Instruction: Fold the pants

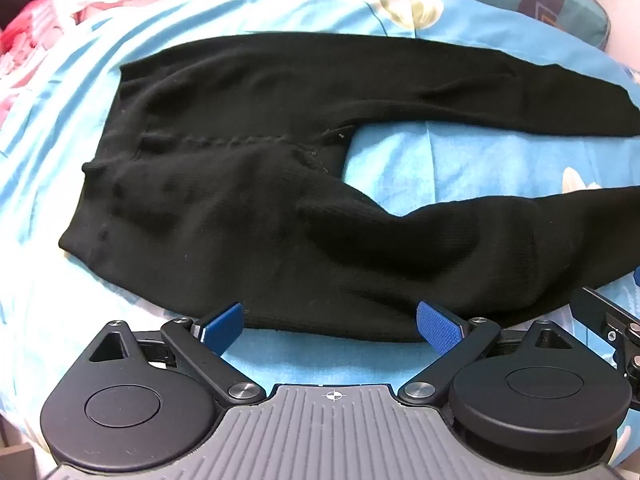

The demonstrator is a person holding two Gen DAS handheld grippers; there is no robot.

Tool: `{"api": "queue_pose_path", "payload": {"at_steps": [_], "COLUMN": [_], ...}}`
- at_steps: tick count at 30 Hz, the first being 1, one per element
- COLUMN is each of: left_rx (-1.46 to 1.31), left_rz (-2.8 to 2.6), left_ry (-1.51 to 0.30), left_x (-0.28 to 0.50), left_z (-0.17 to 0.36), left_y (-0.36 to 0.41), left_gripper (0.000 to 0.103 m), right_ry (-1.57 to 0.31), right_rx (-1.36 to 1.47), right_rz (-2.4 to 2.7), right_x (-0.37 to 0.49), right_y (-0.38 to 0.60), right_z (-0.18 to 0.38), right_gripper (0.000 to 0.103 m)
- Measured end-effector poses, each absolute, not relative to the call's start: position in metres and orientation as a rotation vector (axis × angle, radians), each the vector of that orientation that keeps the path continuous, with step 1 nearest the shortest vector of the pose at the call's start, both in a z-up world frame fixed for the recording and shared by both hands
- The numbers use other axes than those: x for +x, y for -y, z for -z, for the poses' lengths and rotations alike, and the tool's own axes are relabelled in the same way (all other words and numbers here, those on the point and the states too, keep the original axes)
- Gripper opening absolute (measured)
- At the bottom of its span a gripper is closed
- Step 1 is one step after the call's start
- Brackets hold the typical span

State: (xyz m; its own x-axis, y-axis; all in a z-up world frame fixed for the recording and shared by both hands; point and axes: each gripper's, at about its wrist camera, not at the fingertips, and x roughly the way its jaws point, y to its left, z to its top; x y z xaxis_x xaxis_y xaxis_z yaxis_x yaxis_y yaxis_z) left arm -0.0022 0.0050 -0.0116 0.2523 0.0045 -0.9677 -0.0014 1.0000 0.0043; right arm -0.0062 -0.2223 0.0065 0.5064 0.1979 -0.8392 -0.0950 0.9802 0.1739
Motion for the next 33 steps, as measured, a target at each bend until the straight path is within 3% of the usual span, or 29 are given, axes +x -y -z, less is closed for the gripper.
{"api": "queue_pose_path", "payload": {"at_steps": [33], "left_rx": [0.011], "left_rz": [-0.006], "left_ry": [-1.340], "left_x": [-0.0003], "left_z": [0.0116], "left_y": [-0.0032], "left_gripper": [0.103], "right_ry": [-1.029], "right_rx": [0.151], "right_rz": [-0.203], "right_x": [-0.0081], "right_y": [0.2233], "right_z": [-0.0054], "right_gripper": [0.103]}}
